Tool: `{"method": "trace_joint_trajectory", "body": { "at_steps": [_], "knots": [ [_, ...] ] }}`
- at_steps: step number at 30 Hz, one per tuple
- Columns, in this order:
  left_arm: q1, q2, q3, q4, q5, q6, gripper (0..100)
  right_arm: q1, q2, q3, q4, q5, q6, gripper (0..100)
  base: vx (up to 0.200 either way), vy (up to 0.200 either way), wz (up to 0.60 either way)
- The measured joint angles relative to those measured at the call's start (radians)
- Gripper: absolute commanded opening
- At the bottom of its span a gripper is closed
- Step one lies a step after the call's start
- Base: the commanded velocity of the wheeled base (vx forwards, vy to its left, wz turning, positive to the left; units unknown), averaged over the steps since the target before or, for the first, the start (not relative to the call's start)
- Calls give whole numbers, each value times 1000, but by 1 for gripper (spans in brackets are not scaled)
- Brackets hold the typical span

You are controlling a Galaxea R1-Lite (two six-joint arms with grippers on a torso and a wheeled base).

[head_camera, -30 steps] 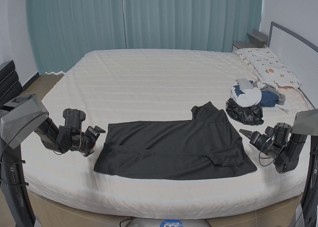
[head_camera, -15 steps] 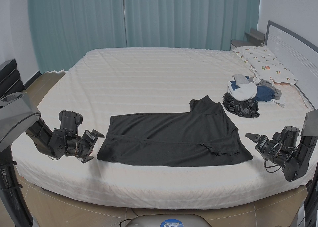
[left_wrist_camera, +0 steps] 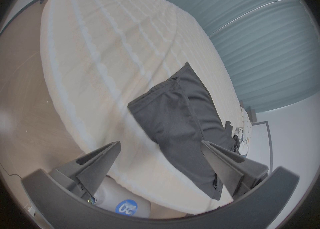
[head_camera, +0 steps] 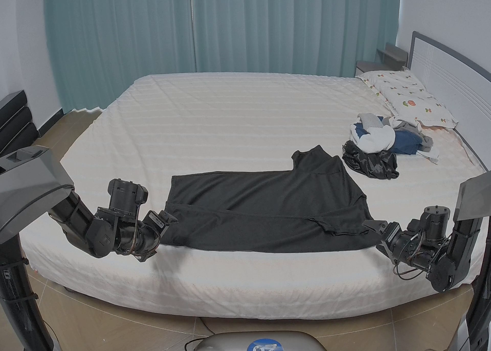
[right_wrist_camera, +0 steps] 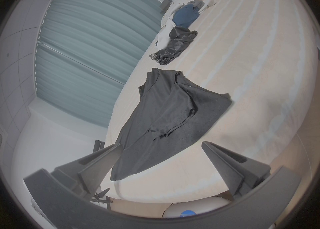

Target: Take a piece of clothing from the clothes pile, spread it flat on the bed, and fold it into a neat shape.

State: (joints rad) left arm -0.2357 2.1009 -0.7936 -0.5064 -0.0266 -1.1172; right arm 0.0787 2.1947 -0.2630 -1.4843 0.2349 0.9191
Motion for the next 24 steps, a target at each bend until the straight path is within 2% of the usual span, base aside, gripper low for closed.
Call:
{"method": "trace_joint_trajectory", "body": {
  "at_steps": [7,17,18,24],
  "knots": [
    [-21,66,-58,0,62,15,100,32,55,-33,0,-64,1,100,0,0,0],
    [-26,169,-137,1,169,50,100,48,94,-40,-1,-71,1,100,0,0,0],
    [-26,174,-142,0,173,49,0,51,96,-40,-1,-71,1,100,0,0,0],
    [-26,196,-153,-1,179,43,0,72,100,-35,12,-86,3,100,0,0,0]
  ]
}}
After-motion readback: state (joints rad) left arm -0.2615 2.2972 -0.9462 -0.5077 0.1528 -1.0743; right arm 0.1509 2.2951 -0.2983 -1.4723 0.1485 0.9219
